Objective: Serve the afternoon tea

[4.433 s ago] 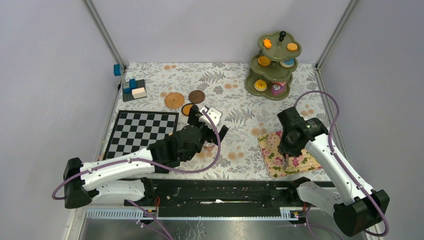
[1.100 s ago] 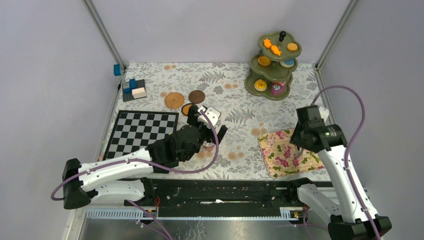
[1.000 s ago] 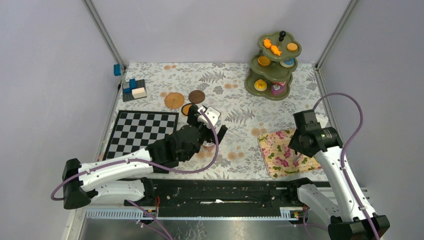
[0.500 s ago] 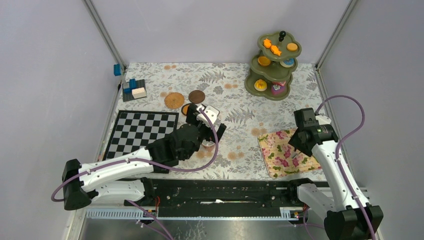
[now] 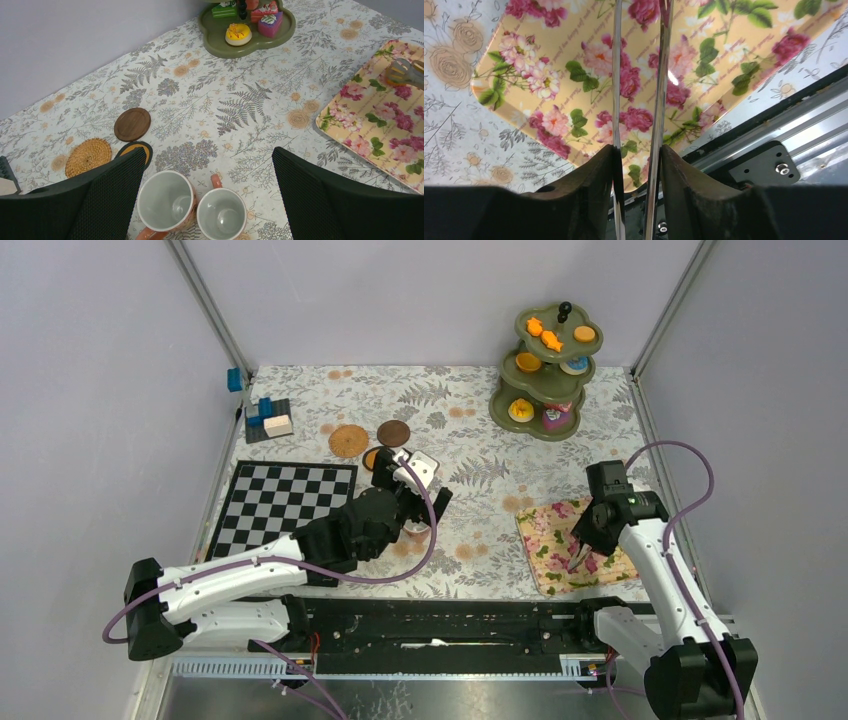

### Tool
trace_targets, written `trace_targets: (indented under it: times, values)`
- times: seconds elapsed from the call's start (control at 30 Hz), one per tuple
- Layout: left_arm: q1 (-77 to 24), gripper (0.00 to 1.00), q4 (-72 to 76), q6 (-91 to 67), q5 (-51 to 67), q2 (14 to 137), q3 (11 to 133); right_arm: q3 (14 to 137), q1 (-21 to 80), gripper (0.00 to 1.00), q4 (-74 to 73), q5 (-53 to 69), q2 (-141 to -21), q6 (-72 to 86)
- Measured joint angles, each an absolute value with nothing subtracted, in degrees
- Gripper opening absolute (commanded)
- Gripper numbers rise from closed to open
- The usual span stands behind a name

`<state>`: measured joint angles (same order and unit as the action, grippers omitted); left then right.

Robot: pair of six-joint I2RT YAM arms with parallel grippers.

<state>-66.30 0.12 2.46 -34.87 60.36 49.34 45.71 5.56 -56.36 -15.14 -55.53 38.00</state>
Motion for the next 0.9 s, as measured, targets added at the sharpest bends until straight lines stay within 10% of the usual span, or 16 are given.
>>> trace_targets:
  times: [0.63,0.9]
  values:
    - [-66.3,0.99,-0.2,1.5,-34.5,61.8,49.4,45.8,5.6,0.25,-58.2,-11.9,-50.1,37.6]
    - [-66.3,0.99,-6.6,-2.2,-33.3,68.8,55.5,46.6,5.6,0.36,-59.6,-11.8,-47.2,37.6]
